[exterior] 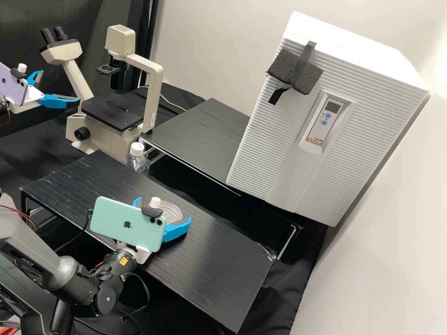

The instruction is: Close the petri dish lid.

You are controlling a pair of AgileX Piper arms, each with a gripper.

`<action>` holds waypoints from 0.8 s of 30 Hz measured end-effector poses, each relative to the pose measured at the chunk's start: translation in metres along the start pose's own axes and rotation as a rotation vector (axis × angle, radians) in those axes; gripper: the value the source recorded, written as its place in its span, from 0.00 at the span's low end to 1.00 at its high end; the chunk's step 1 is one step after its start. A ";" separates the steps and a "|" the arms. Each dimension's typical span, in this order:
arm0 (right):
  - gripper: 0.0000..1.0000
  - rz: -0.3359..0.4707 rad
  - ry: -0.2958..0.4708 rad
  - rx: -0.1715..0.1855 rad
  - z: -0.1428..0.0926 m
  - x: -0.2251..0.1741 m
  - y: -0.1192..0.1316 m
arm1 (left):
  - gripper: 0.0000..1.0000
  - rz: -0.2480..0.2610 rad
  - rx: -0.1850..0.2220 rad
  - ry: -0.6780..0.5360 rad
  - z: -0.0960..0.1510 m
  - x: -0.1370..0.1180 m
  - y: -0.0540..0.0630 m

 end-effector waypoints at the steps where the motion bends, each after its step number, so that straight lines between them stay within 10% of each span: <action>1: 0.00 0.000 0.000 0.000 0.000 0.000 0.000 | 1.00 0.000 0.000 0.000 0.000 0.000 0.000; 14: 0.00 0.000 0.000 0.000 0.000 0.000 0.000 | 1.00 0.000 0.000 0.000 0.000 0.000 0.000; 15: 1.00 0.000 0.000 0.000 0.000 0.000 0.000 | 1.00 0.000 0.000 0.000 0.000 0.000 0.000; 24: 1.00 0.000 0.000 0.000 0.000 0.000 0.000 | 1.00 0.000 0.000 0.000 0.000 0.000 0.000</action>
